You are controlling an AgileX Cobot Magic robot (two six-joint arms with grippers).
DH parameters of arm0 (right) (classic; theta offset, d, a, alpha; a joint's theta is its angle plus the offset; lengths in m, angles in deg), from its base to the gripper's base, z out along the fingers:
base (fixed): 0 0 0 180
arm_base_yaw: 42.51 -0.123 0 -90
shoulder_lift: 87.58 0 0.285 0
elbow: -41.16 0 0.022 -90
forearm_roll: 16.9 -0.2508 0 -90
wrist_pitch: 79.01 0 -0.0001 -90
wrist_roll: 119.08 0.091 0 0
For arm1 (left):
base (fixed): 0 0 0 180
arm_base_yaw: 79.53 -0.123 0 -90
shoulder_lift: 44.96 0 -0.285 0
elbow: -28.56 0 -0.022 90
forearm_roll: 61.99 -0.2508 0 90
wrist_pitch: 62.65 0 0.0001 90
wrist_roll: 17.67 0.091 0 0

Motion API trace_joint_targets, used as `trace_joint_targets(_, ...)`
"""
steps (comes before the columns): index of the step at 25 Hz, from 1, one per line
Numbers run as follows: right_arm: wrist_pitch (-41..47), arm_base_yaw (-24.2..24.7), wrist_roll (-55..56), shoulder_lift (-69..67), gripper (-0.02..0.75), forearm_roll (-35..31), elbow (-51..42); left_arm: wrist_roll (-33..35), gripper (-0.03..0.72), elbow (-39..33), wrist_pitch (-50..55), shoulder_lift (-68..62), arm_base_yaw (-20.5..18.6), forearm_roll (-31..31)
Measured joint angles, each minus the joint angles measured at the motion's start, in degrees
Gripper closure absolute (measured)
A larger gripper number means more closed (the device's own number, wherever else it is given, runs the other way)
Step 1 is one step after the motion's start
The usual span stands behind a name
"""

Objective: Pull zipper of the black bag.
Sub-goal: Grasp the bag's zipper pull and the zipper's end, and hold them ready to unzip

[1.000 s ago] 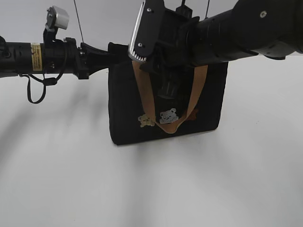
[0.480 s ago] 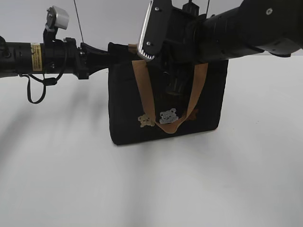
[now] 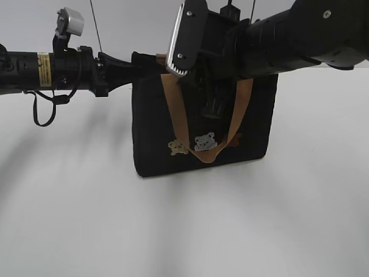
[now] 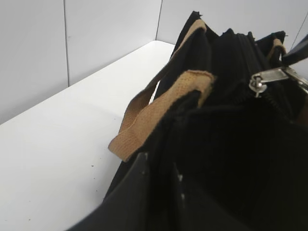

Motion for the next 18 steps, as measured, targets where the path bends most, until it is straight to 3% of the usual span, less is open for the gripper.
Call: trace_joint_targets(18, 0.27, 0.0, -1.25, -0.62, 0.5, 0.05, 0.04, 0.0, 0.64, 0.0, -0.34, 0.0, 0.0, -0.04)
